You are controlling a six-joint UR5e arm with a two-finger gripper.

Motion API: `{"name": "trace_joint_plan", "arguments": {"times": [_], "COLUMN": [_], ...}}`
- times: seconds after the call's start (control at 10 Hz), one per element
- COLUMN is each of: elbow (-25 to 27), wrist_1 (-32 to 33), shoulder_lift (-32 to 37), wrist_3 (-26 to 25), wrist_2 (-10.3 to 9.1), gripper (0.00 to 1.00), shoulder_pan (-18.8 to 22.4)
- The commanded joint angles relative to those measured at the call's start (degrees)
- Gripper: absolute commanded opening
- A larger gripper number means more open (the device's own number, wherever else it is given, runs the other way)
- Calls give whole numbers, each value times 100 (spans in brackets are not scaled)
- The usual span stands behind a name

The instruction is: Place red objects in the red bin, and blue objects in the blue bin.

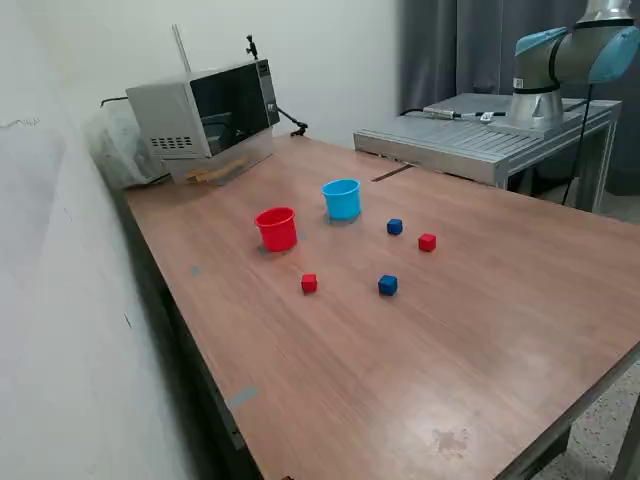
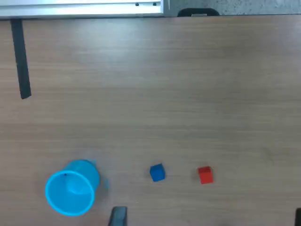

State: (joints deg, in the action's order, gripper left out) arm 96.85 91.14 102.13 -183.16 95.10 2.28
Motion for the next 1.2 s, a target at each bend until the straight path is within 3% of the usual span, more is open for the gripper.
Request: {"name": "trace_joint_plan", "arguments": {"times": [0.0,1.1], "elbow": [-87,-9], "wrist_1": [52,44], "shoulder_lift": [-44,-9], "wrist_3": [-17,-9], "wrist_2": [-17,0], "gripper": [100,100], "shoulder_pan": [0,44]}}
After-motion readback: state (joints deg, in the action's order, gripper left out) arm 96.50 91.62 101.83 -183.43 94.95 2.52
